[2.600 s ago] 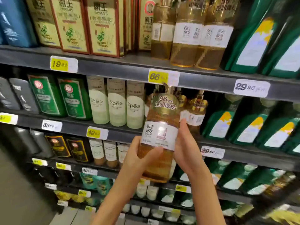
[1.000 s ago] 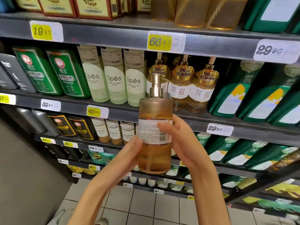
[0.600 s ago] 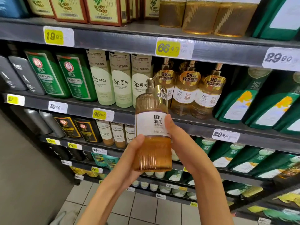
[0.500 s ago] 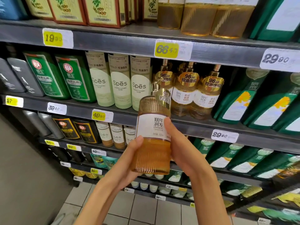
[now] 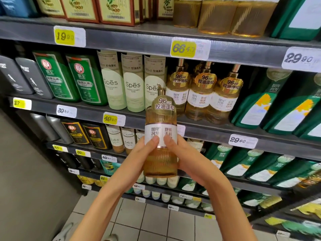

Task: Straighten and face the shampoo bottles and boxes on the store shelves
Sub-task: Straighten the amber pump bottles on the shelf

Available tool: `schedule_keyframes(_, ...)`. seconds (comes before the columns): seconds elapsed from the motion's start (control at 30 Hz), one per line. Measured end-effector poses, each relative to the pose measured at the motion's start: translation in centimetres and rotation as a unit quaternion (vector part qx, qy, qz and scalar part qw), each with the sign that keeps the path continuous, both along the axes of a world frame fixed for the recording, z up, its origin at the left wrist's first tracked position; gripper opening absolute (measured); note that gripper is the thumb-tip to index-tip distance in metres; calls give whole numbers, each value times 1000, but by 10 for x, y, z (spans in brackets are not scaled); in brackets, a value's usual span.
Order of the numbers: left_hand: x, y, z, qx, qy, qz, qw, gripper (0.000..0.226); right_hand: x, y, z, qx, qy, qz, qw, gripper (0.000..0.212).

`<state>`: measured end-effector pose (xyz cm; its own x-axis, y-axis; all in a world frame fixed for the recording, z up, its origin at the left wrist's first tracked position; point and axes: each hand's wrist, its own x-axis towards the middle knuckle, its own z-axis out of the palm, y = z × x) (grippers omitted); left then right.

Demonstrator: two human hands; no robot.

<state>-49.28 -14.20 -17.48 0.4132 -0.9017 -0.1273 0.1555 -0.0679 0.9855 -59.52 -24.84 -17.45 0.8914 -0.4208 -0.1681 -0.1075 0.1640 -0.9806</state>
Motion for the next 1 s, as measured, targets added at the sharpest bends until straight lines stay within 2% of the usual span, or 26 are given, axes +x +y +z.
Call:
schedule_keyframes(0.07,5,0,-8,0,-15,2,1000,55,-3,4,-5,-7,24,22,999,66)
schedule_keyframes(0.13,3,3,-7,21,-40,13,999,48,-5,7,-11,-6,19,10,1000,67)
schedule_keyframes(0.27,6,4,-20,40,-99,5,994,51,-12,12,-24,-31,-1,-13,999,64)
schedule_keyframes(0.43,11,11,-24,-11,-163,-44,986,46,-24,12,-34,-75,-20,-4,997,71)
schedule_keyframes(0.6,13,13,-20,-59,-163,-72,982,62,-29,7,-30,-131,-45,-6,990,80)
schedule_keyframes(0.8,9,12,-14,-96,-162,-66,980,59,-29,3,-24,-150,-65,-4,987,87)
schedule_keyframes(0.93,8,16,-15,-53,-149,-66,985,63,-30,4,-16,-151,-12,9,988,94)
schedule_keyframes(1.0,2,20,-12,-23,-110,-53,992,53,-27,9,-11,-130,35,7,991,85)
